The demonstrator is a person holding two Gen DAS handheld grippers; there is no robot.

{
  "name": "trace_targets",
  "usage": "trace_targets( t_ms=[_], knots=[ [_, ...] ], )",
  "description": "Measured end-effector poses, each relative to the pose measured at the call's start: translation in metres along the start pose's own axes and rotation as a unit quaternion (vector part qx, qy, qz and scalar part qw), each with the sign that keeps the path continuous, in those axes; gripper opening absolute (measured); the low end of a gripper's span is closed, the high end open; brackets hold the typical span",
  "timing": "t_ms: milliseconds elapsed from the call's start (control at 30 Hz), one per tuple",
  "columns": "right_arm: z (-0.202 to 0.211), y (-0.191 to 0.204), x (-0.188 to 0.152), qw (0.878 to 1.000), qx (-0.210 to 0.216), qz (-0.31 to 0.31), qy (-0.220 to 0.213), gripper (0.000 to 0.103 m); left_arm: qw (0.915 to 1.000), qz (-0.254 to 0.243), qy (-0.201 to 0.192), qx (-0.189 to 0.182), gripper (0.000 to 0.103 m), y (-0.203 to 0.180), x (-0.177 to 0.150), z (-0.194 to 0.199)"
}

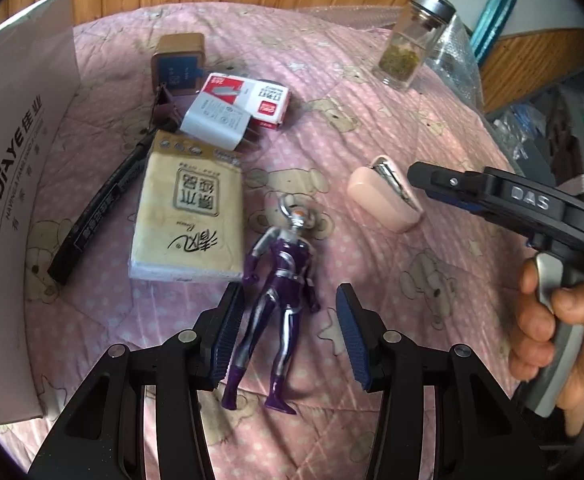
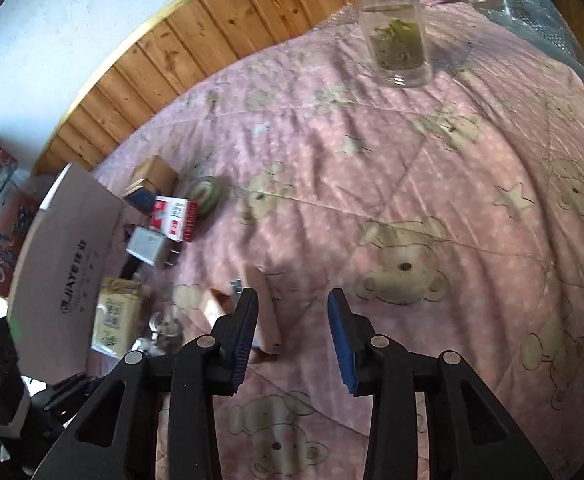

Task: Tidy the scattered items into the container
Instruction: 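Grasp the purple action figure with the left tool while the right tool grasps the pink stapler, then lift the figure and stapler and carry both toward the white box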

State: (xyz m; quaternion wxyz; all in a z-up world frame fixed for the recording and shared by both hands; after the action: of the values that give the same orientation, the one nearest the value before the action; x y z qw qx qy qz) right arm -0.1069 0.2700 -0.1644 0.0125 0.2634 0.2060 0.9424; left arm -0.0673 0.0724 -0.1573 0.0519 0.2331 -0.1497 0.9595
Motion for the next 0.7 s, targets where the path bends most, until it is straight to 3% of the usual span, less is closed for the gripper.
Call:
trace_targets(
  t_ms=[67,167,267,367,700],
  knots=[
    [-0.005,0.016,-0.003,0.999,0.015,0.032,0.013,0.046,1.0,-0.005,-0.005,0.003,0.05,-0.001,0.001,-0.002],
    [-0.022,0.034,-0.014,0.996,0.0,0.083,0.041,0.047,0.9995,-0.026,-0.014,0.013,0.049,-0.008,0.0,-0.004],
    [-0.025,0.042,-0.016,0.993,-0.022,0.11,0.035,0.046,0.997,-0.061,-0.027,0.04,0.035,-0.016,-0.003,-0.005],
    [-0.025,0.038,-0.013,0.994,-0.017,0.1,0.035,0.043,0.9968,-0.064,-0.029,0.038,0.016,-0.017,-0.001,-0.006],
    [-0.015,0.034,-0.008,0.998,0.033,0.056,0.026,0.042,0.998,-0.035,-0.052,0.003,0.016,-0.017,0.011,0.018]
  ],
)
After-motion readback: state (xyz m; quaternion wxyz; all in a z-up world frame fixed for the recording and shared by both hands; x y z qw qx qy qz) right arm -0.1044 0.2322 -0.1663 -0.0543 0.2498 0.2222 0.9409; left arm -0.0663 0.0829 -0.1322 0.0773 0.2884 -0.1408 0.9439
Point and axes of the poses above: each gripper's, at about its wrist camera, not at the fingertips, and z roughly against the way its jaws point, y to its left, x to its top, the point moved 3 cm from there along -z, roughly the way its jaws point, and after that the axes turned 1 degree about x, right-handed, at the moved point
